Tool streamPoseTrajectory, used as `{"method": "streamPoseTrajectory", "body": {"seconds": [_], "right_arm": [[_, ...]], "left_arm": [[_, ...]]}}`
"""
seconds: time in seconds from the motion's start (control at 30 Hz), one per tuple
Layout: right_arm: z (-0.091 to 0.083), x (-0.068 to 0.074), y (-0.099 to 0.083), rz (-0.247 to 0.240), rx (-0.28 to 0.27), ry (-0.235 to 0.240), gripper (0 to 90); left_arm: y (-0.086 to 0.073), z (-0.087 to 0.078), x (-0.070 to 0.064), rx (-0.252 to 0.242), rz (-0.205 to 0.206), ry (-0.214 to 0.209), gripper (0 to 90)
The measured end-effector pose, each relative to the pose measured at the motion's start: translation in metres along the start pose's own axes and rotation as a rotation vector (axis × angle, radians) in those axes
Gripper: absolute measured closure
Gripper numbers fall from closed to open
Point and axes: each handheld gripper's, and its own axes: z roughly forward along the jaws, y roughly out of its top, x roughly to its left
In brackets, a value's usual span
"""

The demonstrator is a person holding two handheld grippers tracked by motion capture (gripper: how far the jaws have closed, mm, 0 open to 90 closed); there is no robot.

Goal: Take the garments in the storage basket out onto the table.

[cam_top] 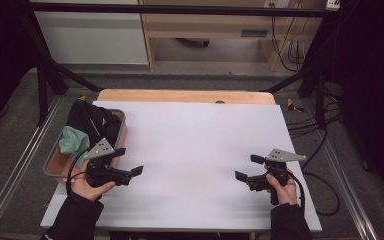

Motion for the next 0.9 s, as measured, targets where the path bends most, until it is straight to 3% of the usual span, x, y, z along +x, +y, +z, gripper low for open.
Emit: {"method": "streamPoseTrajectory", "body": {"seconds": [0.9], "right_arm": [[0.002,0.001,-0.001,-0.004,0.008,-0.004,3.2]], "left_arm": [[0.009,-0.018,0.014,-0.007,-0.016,0.057,2.6]]}}
